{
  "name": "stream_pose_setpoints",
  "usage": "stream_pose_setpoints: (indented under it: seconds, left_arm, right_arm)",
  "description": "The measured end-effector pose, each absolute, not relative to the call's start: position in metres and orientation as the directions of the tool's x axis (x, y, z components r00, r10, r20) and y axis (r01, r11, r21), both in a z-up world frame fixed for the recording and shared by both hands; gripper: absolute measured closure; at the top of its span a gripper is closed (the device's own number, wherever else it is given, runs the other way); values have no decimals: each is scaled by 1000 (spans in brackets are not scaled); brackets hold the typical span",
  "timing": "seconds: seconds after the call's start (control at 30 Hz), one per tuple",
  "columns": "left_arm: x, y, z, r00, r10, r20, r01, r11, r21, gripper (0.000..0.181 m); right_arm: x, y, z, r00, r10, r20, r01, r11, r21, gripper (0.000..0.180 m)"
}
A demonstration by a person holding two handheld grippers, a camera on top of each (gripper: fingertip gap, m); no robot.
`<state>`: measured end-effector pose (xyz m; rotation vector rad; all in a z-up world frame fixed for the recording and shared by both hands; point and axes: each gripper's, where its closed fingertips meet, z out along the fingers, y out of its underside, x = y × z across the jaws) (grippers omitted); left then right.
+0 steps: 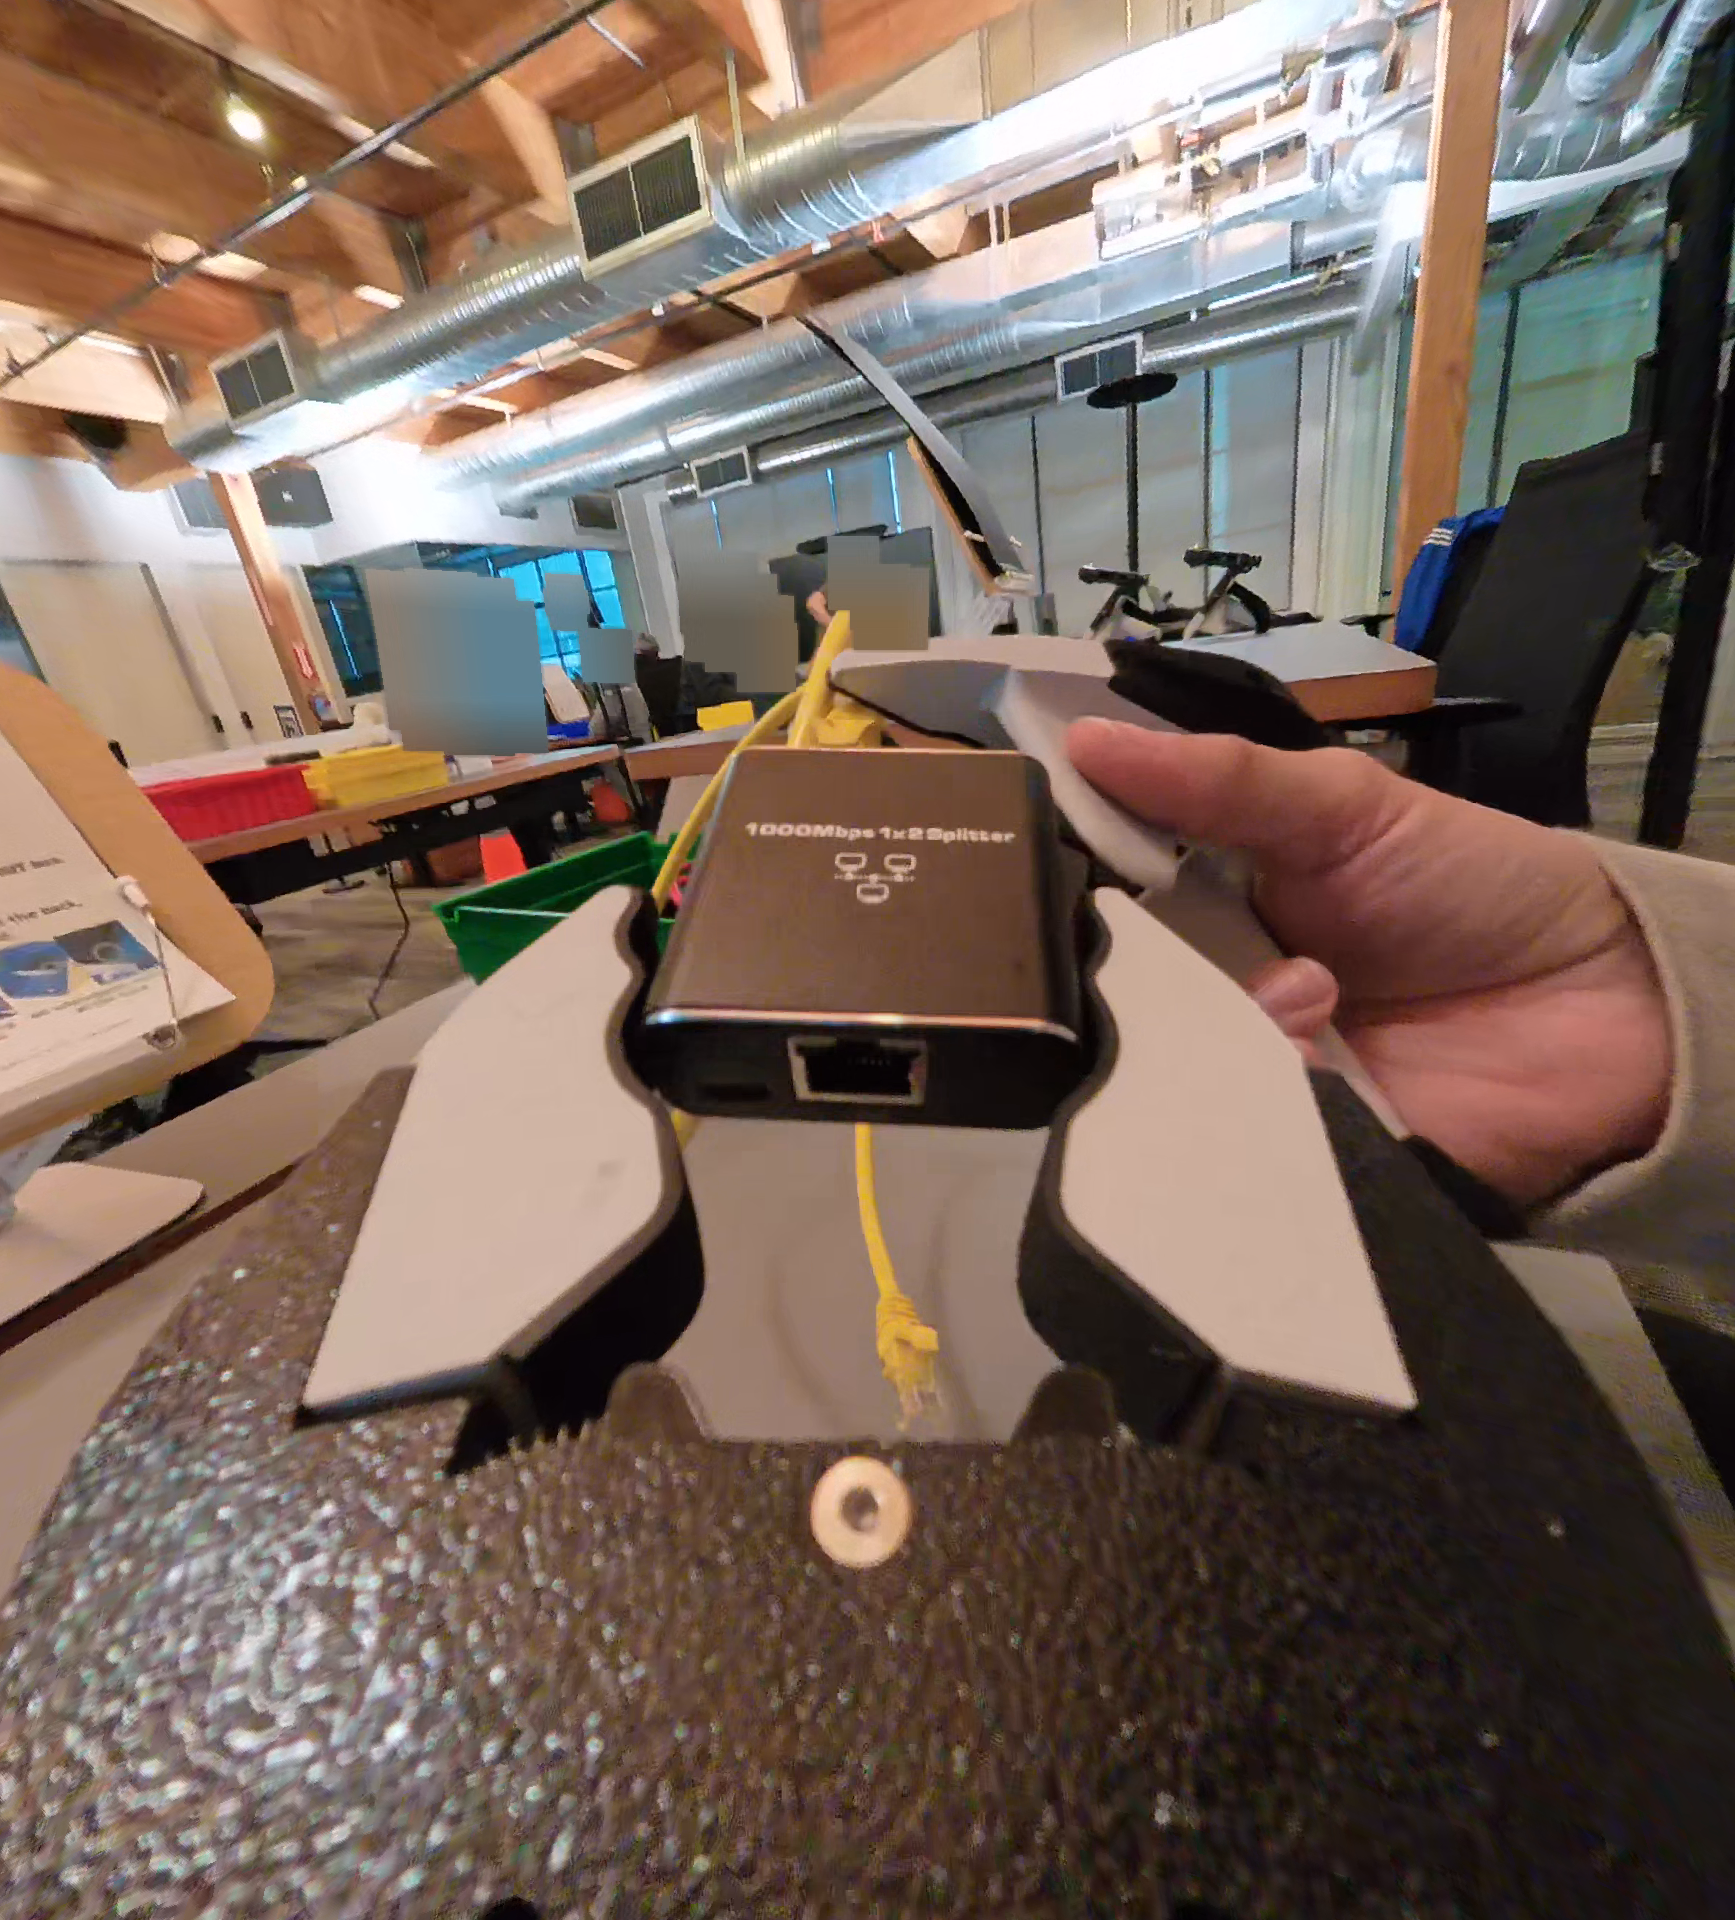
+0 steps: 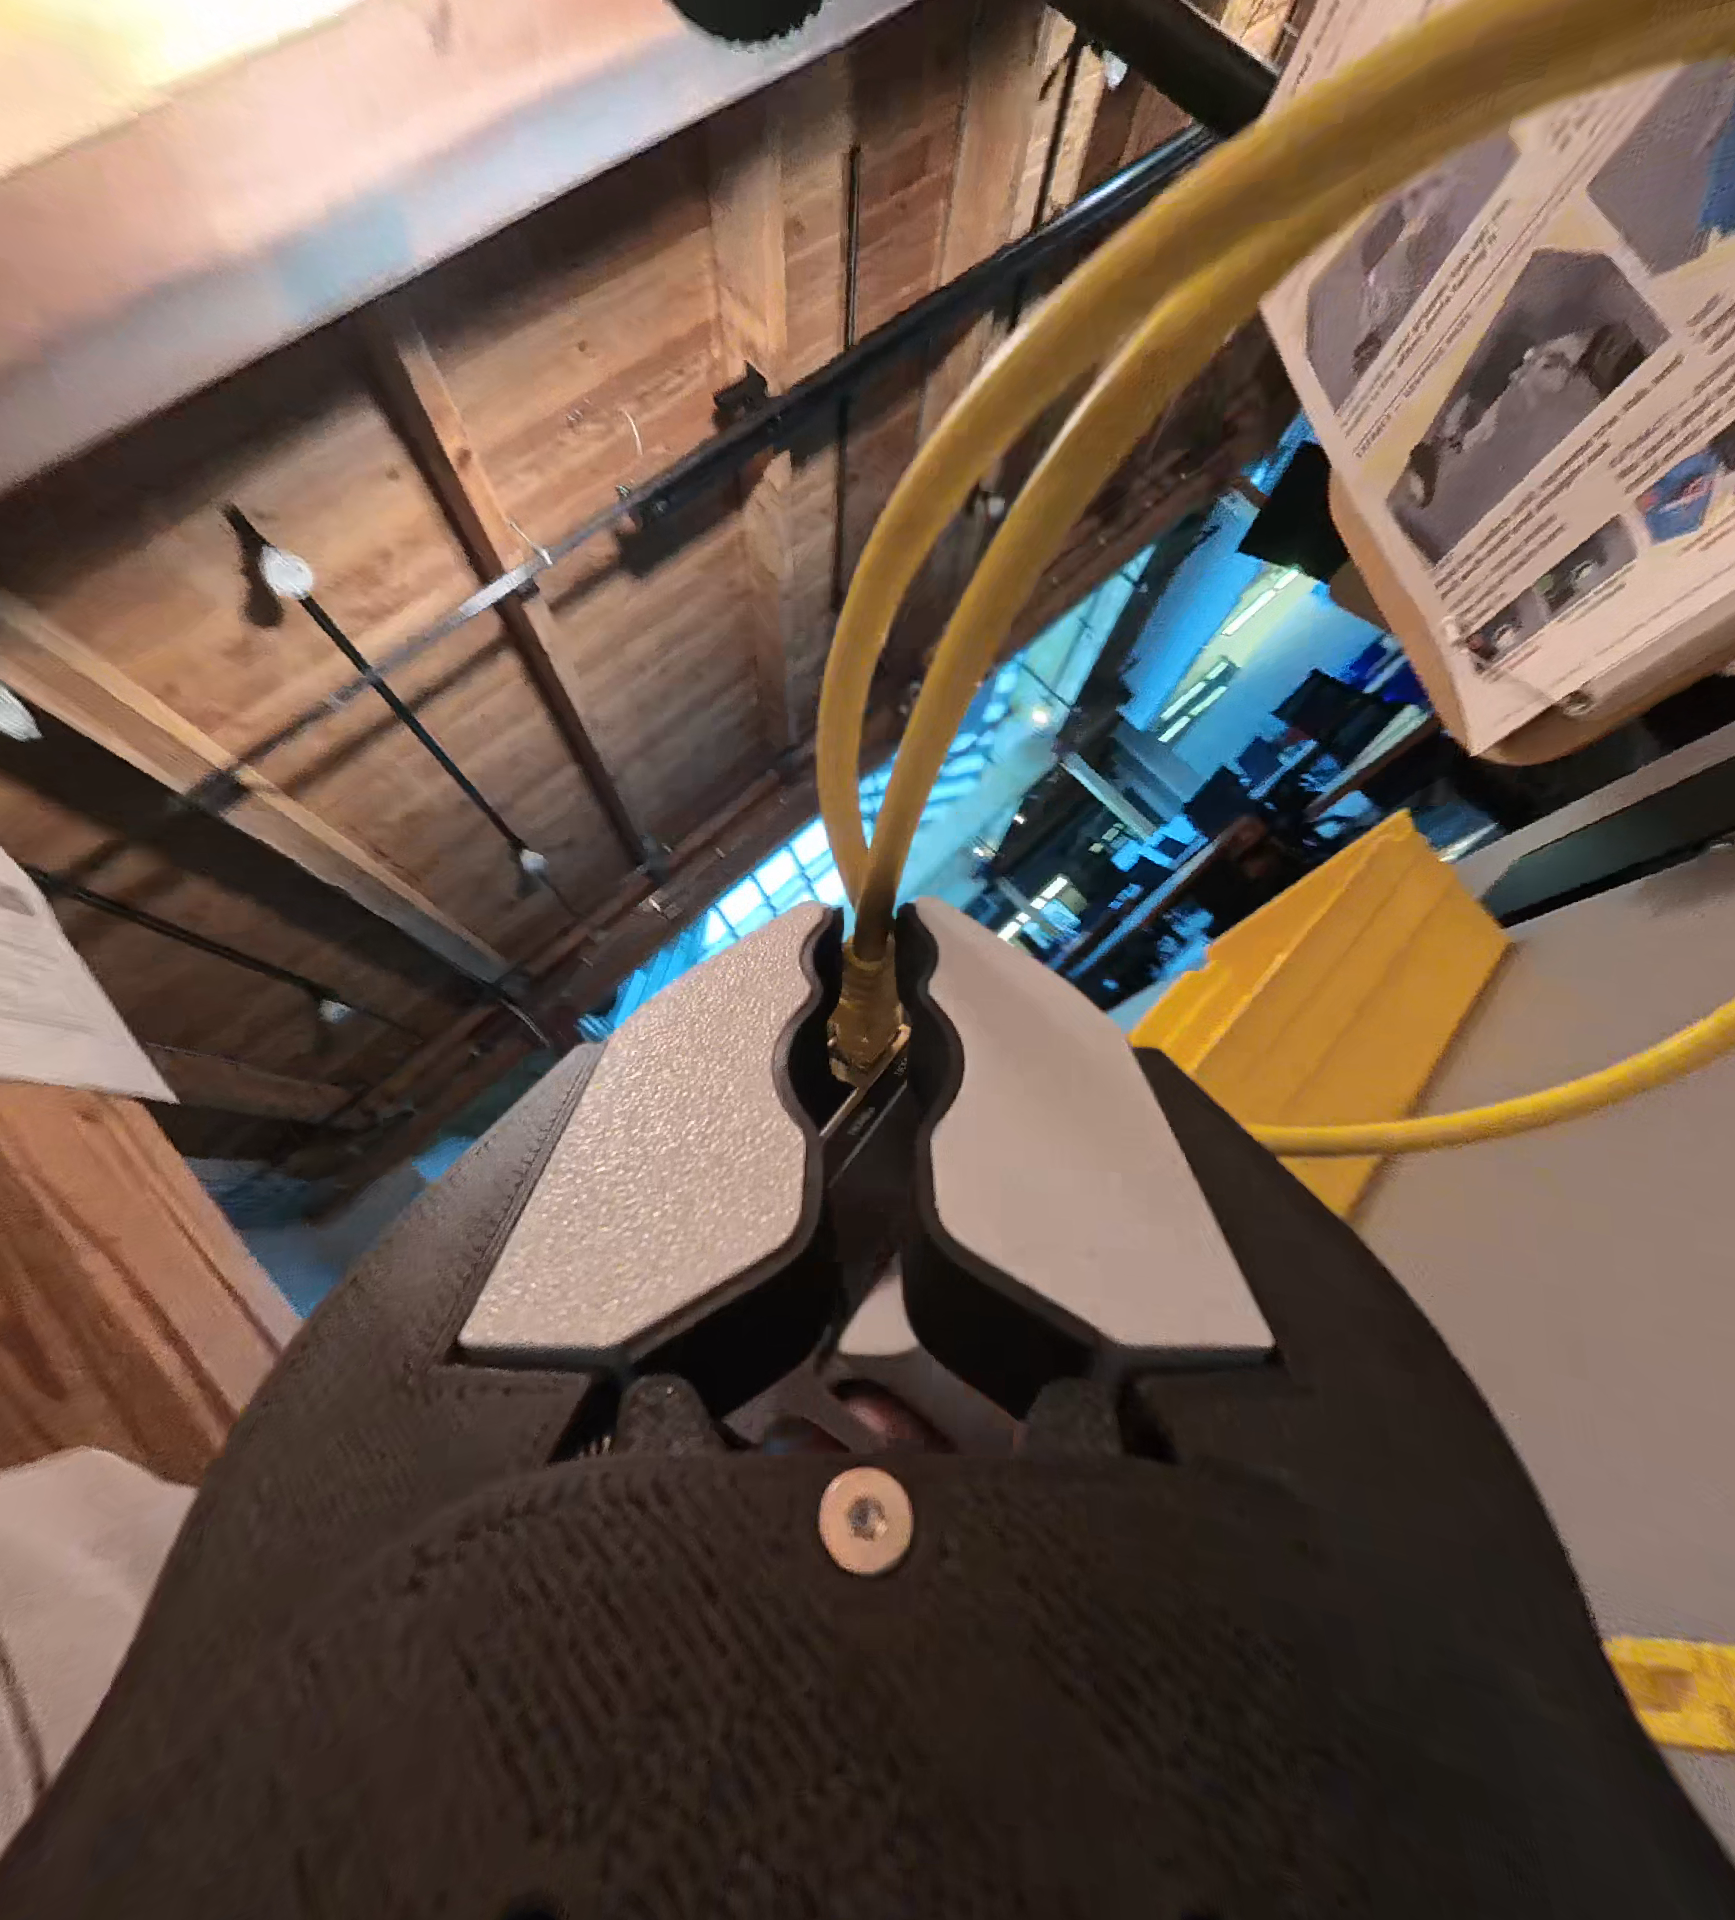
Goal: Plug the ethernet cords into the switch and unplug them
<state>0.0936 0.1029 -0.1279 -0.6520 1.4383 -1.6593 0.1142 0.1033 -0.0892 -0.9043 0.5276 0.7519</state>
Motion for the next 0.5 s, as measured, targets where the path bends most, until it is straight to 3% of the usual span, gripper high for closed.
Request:
stream_pose_setpoints:
  seconds: [0.23,0.5]
  left_arm:
    - [89,94,-124,-507,-847,-162,324,-13,-946,105]
    - [88,102,-116,-431,-883,-184,358,20,-934,107]
  right_arm:
    - [114,102,-87,462,535,-707,-875,403,-266,170]
    - [113,103,-86,488,516,-704,-863,407,-300,170]
